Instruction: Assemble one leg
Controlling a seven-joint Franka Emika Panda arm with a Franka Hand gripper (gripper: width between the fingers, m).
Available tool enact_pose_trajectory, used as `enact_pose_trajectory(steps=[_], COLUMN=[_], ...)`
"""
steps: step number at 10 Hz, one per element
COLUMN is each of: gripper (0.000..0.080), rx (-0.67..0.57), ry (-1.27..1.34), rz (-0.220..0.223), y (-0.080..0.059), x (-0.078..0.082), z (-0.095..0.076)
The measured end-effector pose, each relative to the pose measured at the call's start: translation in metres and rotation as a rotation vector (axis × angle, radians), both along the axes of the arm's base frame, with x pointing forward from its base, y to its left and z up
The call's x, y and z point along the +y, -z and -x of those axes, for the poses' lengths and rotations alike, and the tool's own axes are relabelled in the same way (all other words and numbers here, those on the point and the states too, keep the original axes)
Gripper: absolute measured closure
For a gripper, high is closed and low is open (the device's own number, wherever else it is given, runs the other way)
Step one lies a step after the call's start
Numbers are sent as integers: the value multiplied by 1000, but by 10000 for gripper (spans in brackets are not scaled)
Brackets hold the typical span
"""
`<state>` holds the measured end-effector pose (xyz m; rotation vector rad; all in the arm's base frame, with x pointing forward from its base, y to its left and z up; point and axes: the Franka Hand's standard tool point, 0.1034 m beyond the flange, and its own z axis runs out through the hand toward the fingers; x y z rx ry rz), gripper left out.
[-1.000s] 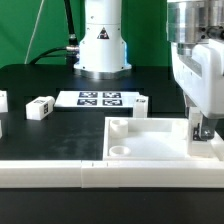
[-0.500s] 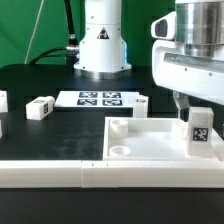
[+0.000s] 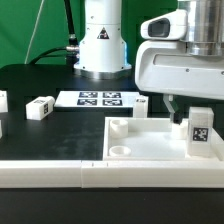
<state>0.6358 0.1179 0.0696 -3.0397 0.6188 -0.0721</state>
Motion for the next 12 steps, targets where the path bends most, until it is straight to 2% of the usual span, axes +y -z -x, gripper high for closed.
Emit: enact_pose_trajectory(steps=[4, 5, 6, 7, 8, 10, 12], gripper=[150, 238, 420, 420, 511, 510, 510], rx=[-8, -8, -8, -8, -8, -7, -24], ry=[-338, -314, -313, -313, -313, -269, -38], rz=[42, 40, 40, 40, 41, 38, 25], y=[-2, -2, -2, -2, -2, -1, -1], x=[-2, -2, -2, -2, -2, -2, -4], z=[-2, -2, -2, -2, -2, -2, -2])
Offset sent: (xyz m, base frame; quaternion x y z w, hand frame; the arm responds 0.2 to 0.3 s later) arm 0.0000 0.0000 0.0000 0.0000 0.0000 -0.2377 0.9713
